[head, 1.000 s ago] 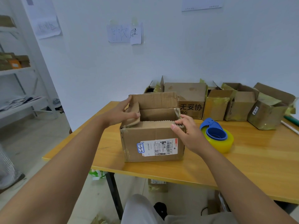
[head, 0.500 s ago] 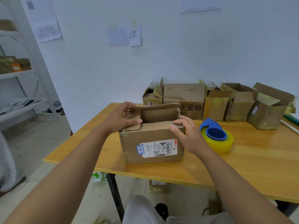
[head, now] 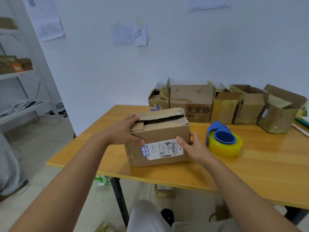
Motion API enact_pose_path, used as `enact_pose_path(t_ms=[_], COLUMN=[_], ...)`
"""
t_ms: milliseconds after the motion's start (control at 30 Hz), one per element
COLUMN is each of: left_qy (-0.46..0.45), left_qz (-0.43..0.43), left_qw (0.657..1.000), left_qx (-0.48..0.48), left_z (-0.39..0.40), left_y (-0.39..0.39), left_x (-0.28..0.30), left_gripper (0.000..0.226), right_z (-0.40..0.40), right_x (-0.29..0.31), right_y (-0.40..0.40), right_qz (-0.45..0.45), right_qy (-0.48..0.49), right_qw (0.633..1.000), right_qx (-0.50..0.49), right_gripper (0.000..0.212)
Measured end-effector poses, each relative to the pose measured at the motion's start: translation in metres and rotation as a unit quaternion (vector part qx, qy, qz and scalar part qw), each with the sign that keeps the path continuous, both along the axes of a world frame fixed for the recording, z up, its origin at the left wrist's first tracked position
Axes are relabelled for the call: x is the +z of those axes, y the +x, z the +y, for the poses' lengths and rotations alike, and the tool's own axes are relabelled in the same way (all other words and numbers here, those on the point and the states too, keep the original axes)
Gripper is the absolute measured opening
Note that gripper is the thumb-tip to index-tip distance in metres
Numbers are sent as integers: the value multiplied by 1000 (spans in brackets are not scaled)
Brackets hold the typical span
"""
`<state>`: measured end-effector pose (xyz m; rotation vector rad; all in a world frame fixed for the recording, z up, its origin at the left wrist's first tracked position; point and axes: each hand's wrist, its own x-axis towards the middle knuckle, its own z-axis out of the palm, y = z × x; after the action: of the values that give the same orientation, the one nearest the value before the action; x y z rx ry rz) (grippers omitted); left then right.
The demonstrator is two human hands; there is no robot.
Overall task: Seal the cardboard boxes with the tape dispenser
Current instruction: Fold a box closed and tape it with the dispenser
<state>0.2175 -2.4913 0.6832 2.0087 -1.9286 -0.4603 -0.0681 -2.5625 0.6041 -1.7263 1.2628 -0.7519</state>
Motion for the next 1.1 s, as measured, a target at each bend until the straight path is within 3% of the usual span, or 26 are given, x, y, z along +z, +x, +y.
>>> enact_pose_path(t_ms=[100,167,233,333,400,533,667,767,833,967,1033,1100], left_qy=[-51,-85,-118,-156,-149,-85,-32,-60,-124,-203,-220,-220], left_qz=[28,141,285,423,470,487,485,404,334,298,300,291], left_qw=[998,985,950,890,867,868,871,904,923,926,922,926], left_qx=[29,49,45,62,74,51,68,130,145,112,105,96], left_z=[3,9,17,23,23,21,22,25,27,21,19,19], left_y=[3,7,11,1,-14,-35,-37,-39,-40,-43,-44,-43], left_x=[-4,-6,-12,-33,-51,-77,-96,-99,-99,-93,-90,-88], left_gripper=[105,88,68,59,64,68,87,127,138,120,99,73], right_z=[2,1,-4,2,12,15,7,2,0,1,1,0], right_x=[-14,-8,3,9,8,7,3,-5,-12,-24,-26,-27], right_y=[4,6,7,18,31,40,26,19,17,19,19,17], right_qz=[-61,-185,-284,-297,-262,-213,6,-1,-20,-43,-52,-60], right_qy=[33,10,-21,1,1,-64,-137,-113,-92,-79,-73,-76], right_qw=[997,982,958,955,963,973,990,994,996,996,996,995], right_qx=[38,27,-24,-18,58,59,-6,-9,-5,12,13,0], right_gripper=[108,103,109,119,107,110,104,98,89,80,78,91])
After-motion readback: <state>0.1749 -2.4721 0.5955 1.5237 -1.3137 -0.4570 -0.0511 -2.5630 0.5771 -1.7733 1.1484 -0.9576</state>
